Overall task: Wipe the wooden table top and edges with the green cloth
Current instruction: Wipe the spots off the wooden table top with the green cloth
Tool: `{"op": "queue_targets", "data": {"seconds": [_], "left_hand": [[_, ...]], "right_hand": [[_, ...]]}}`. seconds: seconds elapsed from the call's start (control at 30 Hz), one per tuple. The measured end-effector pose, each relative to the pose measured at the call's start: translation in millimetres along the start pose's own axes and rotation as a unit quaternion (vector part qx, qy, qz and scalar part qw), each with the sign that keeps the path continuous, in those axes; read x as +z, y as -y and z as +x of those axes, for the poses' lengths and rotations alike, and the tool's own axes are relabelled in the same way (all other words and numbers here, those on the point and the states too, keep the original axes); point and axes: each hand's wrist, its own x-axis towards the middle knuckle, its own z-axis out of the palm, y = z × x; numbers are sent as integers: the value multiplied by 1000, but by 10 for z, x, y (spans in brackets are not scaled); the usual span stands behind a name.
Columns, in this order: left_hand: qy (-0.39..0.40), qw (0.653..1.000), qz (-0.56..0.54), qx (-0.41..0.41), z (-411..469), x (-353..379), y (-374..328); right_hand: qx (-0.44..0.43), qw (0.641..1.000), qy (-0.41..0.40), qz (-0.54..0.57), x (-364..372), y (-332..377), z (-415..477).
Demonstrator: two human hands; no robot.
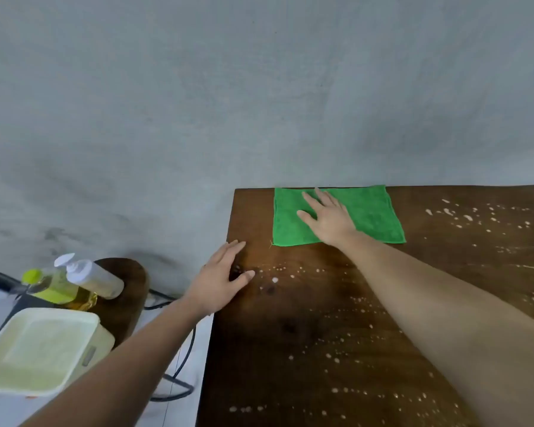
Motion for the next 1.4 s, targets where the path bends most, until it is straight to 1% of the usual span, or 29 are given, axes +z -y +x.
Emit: {"op": "queue_targets", "data": {"seconds": [0.07, 0.13, 0.17, 0.23, 0.37, 0.47, 0.6, 0.73, 0.83, 0.93, 1.2, 1.4], "left_hand": [[-12, 998, -58, -24, -9, -46, 10], [-37, 995, -85, -40, -58, -104, 31], [-52, 993, -95, -43, -82, -129, 62], [-74, 991, -102, -46, -151, -202, 114], [-87, 990, -87, -69, -221, -319, 190], [-96, 989, -87, -75, -255, -393, 174], [-98, 988, -98, -68, -263, -462, 162], [-102, 988, -104, -54, -252, -456, 134], [-101, 989, -100, -51, -237, -400, 111], [-97, 990, -88, -46, -224, -324, 66], [-71, 994, -77, -33, -181, -116, -115], [-72, 997, -34, -20, -173, 127, -305]], "right_hand": [[22, 999, 17, -36, 36, 41, 88], [50, 995, 46, -76, 103, 123, 140], [56, 993, 47, -92, 174, 165, 163], [62, 992, 43, -106, 276, 261, 156], [38, 992, 37, -112, 425, 452, 93], [3, 992, 31, -122, 600, 675, -45], [-63, 991, 31, -115, 870, 1061, -377], [-160, 980, 47, -108, 1194, 1411, -935], [-224, 971, 30, -84, 1351, 1534, -1402], [-259, 963, 18, -66, 1422, 1541, -1814], [-313, 946, 55, -60, 1500, 1372, -2723], [-337, 937, 70, -55, 1452, 1084, -3104]]}}
